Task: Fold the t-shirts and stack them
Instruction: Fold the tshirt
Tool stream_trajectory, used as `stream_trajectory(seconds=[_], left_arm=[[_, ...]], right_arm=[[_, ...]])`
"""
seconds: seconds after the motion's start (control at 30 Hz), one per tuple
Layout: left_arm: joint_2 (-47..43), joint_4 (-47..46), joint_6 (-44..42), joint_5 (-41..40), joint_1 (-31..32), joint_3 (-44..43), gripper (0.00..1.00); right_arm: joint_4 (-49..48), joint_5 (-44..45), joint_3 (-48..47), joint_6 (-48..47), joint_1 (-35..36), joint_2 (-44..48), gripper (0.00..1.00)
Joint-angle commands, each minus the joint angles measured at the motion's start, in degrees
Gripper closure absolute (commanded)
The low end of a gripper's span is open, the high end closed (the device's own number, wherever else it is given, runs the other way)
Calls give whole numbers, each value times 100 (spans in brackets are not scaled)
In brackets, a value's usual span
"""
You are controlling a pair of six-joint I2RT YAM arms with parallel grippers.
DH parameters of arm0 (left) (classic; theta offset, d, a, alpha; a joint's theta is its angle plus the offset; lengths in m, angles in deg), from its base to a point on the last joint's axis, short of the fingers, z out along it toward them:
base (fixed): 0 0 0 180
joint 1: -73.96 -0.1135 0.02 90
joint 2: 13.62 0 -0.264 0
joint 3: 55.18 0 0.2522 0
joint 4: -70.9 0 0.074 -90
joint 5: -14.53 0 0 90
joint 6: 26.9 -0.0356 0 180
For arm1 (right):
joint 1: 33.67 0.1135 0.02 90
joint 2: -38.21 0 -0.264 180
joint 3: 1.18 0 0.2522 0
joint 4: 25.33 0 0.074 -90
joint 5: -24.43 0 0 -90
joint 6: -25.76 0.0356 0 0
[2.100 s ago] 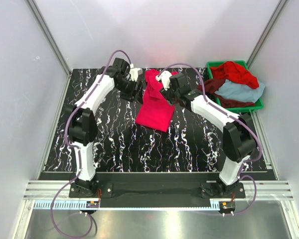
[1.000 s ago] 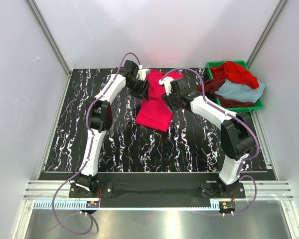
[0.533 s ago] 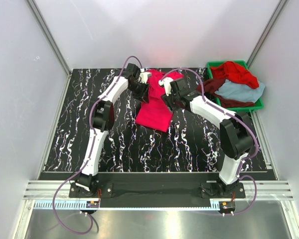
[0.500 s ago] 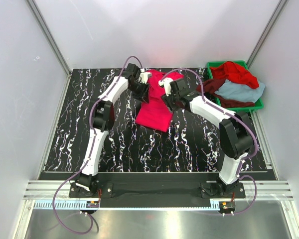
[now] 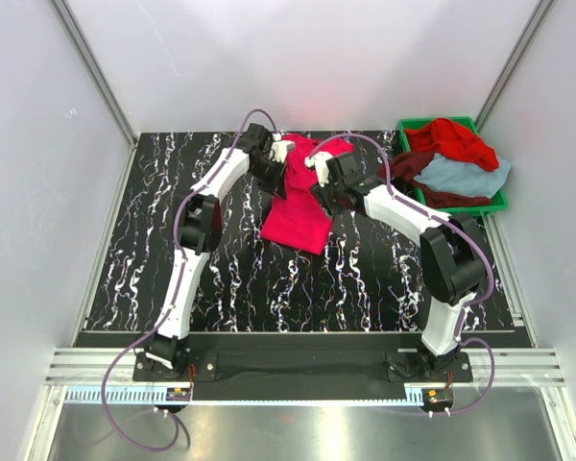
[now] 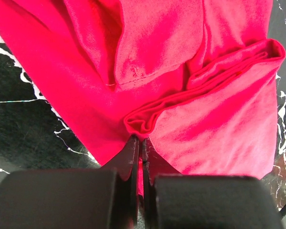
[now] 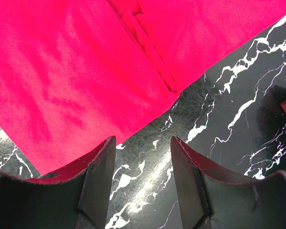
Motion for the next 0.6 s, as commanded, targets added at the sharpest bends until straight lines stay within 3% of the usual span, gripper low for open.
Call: stream_trajectory(seconds=[0.0,0.57], left_arm=[[-199,-168,-26,65,26,-232,100],[-559,-186,-78,-226,-70,-232,100]], right_arm=[[-98,0,-61,2,-34,35,43],[-133,-26,-122,64,-34,-35,43]])
